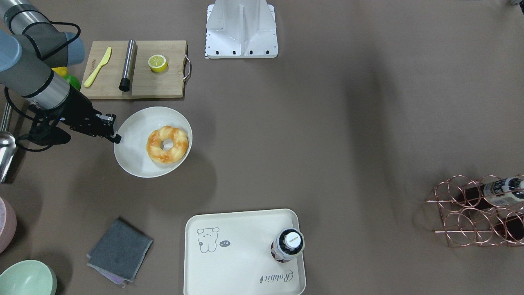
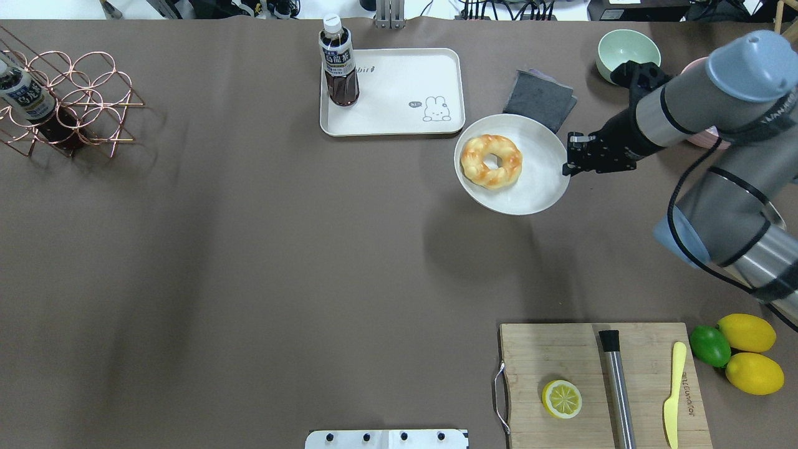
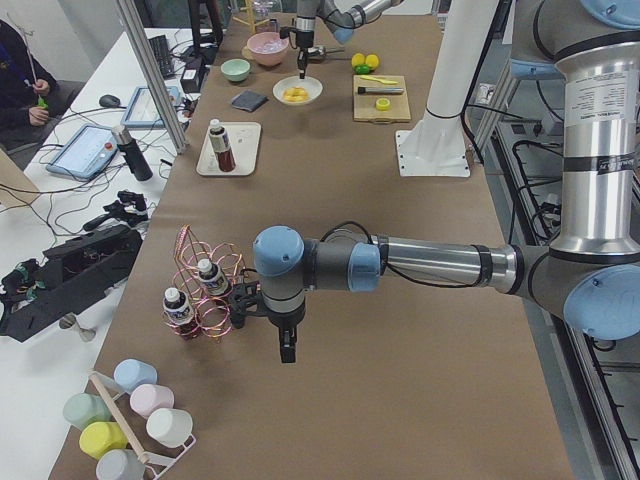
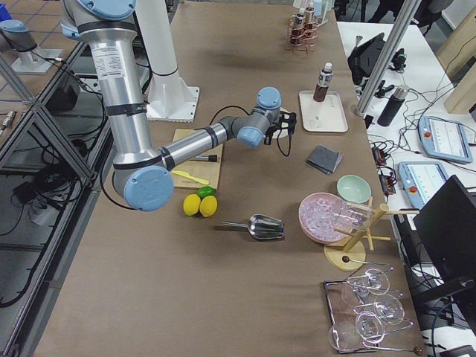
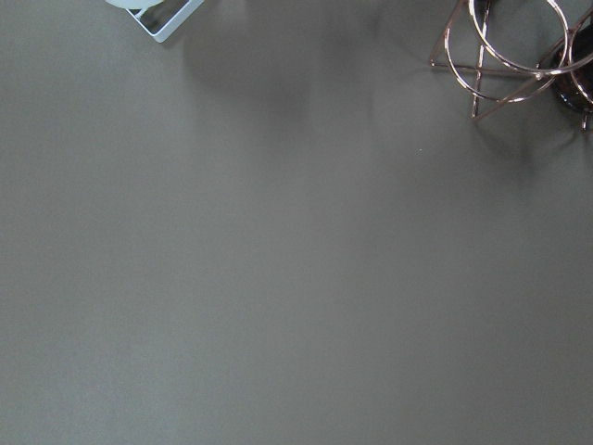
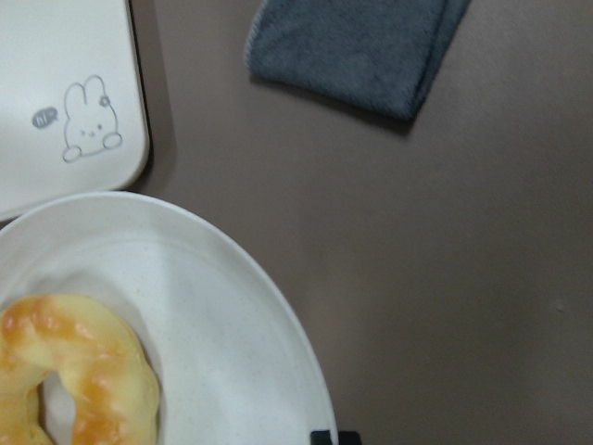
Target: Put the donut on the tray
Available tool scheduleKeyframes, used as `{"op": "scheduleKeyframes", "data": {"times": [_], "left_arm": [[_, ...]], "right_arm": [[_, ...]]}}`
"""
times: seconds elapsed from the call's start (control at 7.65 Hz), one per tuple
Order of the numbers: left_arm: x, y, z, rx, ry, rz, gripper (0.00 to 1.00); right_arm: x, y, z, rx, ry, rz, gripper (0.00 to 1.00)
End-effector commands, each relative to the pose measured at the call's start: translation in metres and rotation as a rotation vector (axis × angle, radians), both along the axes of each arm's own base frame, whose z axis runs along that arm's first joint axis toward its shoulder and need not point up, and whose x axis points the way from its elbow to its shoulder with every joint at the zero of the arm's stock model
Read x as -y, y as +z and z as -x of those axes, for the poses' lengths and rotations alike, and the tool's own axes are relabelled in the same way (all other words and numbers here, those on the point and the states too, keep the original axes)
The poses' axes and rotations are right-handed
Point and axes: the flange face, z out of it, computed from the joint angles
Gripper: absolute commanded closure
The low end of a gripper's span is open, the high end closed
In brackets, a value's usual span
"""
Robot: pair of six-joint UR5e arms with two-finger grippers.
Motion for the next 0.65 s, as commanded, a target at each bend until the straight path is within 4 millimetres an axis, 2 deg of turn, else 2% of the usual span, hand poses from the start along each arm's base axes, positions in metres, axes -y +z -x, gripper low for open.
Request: {"op": "scheduleKeyframes", "data": {"times": [0.0,0.13,0.26,0.39,0.52], "left_arm": [[0.004,-0.003,-0.001,0.0,0.001,-0.005,0.02],[0.005,-0.004,-0.001,0.0,0.001,-0.006,0.02],[0.005,-0.004,-0.001,0.0,0.0,-0.005,0.02],[0.005,-0.003,-0.001,0.0,0.001,-0.006,0.02],[0.005,-0.003,0.0,0.0,-0.001,-0.006,0.02]], "right_arm": [[0.084,-0.066,0.04,-0.065,0.032,0.059,1.0],[0.122,-0.079,0.065,-0.096,0.052,0.076,1.0],[0.151,-0.08,0.084,-0.122,0.061,0.106,1.0],[0.169,-0.096,0.095,-0.127,0.064,0.116,1.0],[0.179,-0.097,0.103,-0.139,0.063,0.129,1.0]]}}
